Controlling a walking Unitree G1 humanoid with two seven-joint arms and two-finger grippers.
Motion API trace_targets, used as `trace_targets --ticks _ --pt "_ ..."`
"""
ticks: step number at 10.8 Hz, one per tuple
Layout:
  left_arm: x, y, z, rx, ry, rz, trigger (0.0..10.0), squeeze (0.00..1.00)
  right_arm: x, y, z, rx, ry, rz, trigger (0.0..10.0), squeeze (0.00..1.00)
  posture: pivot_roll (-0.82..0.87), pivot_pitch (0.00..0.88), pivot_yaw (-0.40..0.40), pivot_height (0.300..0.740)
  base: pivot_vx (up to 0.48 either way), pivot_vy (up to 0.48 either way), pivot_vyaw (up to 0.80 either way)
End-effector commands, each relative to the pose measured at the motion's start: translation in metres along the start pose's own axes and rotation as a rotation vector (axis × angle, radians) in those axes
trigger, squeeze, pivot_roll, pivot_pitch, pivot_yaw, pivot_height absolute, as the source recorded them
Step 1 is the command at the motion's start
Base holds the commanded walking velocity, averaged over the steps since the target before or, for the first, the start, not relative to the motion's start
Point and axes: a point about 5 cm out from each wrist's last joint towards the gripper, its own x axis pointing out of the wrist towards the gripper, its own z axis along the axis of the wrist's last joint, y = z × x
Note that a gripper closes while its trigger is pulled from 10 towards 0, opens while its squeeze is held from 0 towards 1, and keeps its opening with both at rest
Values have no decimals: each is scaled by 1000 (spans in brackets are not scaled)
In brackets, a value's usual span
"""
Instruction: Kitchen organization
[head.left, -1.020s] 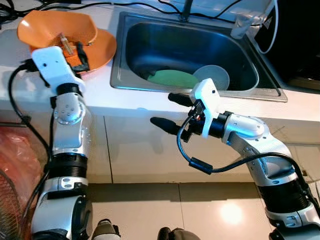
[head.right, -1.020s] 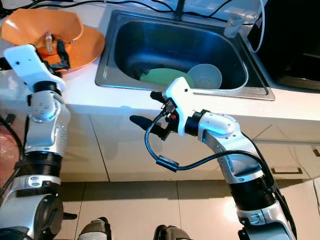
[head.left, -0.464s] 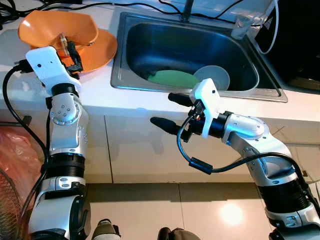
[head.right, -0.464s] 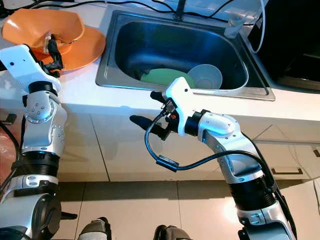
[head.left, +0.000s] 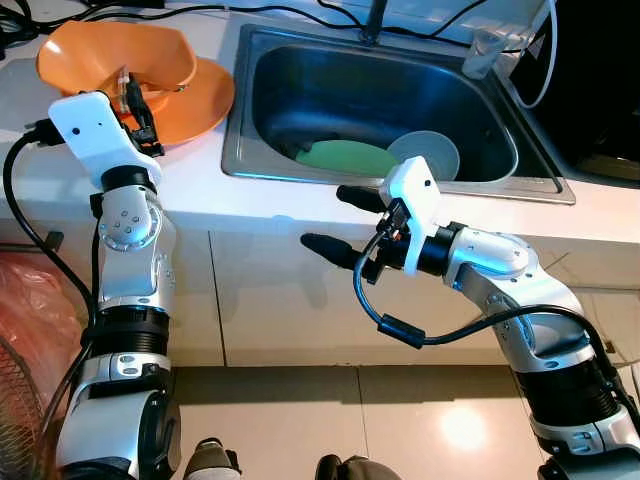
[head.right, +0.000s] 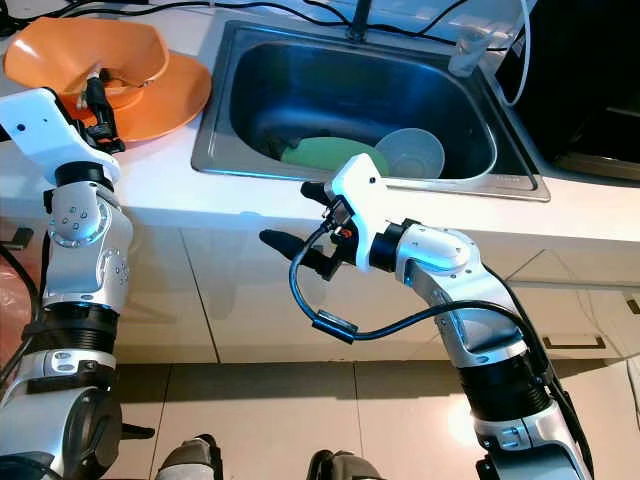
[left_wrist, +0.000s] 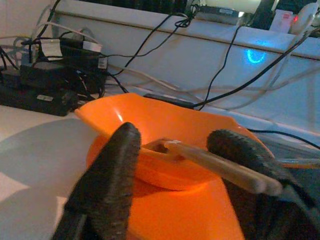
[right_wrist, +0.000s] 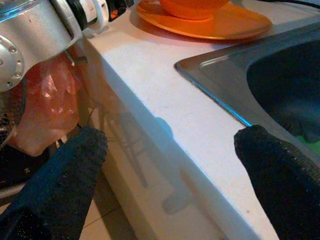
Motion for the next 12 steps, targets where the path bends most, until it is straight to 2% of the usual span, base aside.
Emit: trace_targets --ticks 1,12 --pt "3 -7 5 -8 -16 -25 0 0 -4 -4 3 -13 -10 -18 10000 0 -65 167 -148 740 0 0 0" --pt "4 -8 5 -6 -19 -34 0 0 -4 -4 2 -14 -10 -18 10000 0 -62 162 -144 740 0 0 0"
